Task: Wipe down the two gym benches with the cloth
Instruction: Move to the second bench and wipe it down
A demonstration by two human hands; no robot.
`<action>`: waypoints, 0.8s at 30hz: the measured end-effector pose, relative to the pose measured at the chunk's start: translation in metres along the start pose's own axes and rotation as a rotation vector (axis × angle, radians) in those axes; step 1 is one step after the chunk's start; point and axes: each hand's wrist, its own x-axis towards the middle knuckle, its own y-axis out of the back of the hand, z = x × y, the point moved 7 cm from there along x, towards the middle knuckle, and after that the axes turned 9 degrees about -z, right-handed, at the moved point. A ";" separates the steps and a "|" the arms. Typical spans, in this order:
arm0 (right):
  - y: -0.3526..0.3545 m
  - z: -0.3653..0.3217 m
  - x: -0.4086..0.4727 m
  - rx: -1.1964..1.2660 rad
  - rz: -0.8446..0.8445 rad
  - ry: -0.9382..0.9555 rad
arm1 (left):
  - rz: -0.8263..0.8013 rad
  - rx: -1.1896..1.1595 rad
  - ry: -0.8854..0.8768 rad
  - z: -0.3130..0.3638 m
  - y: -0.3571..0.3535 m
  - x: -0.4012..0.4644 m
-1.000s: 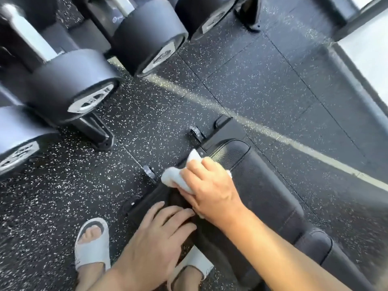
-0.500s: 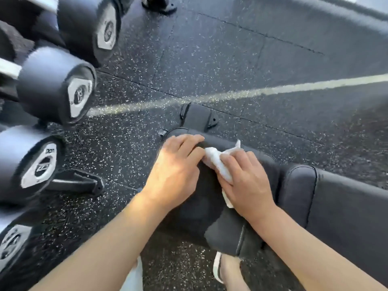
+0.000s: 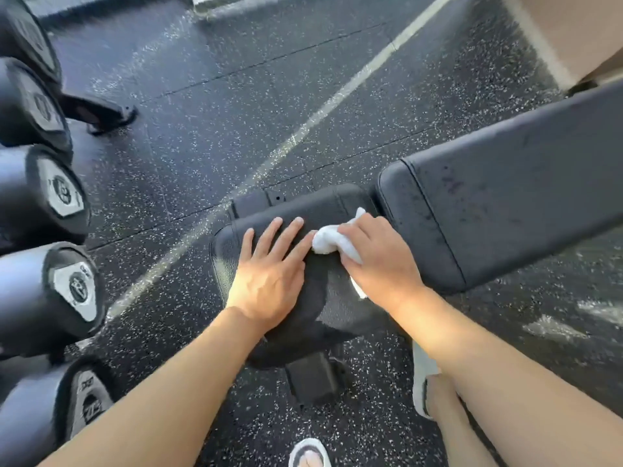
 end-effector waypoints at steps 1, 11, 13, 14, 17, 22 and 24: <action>-0.002 -0.005 -0.002 0.007 0.034 -0.055 | 0.026 -0.006 0.002 -0.002 0.000 0.000; -0.034 -0.045 -0.119 0.019 0.271 0.006 | 0.179 -0.057 0.050 0.014 0.000 -0.005; -0.027 -0.029 -0.113 0.044 0.357 0.016 | 0.202 -0.048 0.041 0.013 -0.001 -0.004; -0.023 -0.018 -0.109 0.065 0.415 -0.018 | 0.213 -0.047 0.038 0.012 -0.001 -0.003; -0.017 0.018 -0.099 0.163 0.537 -0.219 | 0.228 -0.040 0.027 0.012 -0.003 -0.001; -0.028 0.005 -0.098 0.207 0.564 -0.416 | 0.218 -0.037 0.031 0.012 -0.004 0.000; -0.035 -0.011 -0.105 0.178 0.510 -0.395 | 0.211 -0.019 0.035 0.012 -0.004 0.000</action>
